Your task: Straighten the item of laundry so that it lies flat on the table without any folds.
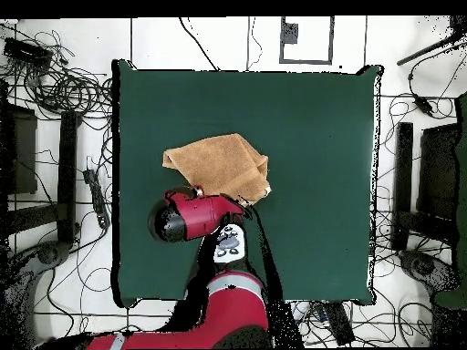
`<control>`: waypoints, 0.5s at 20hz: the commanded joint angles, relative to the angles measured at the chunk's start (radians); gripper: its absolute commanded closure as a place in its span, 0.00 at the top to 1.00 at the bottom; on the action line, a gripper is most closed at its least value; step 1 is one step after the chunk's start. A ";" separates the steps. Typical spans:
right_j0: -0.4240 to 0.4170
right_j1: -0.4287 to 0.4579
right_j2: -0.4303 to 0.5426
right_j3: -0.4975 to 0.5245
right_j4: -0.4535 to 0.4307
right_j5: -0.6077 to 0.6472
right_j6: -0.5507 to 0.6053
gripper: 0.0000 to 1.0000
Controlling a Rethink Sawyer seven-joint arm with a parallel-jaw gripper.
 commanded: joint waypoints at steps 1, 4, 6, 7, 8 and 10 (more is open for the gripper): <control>0.083 0.008 0.048 0.109 0.118 -0.009 0.285 0.00; 0.114 -0.011 0.041 0.132 0.150 -0.011 0.297 0.00; 0.136 -0.021 0.036 0.142 0.171 -0.009 0.301 0.00; 0.148 -0.024 0.033 0.143 0.183 -0.006 0.305 0.00; 0.157 -0.036 0.030 0.162 0.191 -0.013 0.309 0.00; 0.176 -0.047 0.023 0.175 0.211 -0.012 0.313 0.00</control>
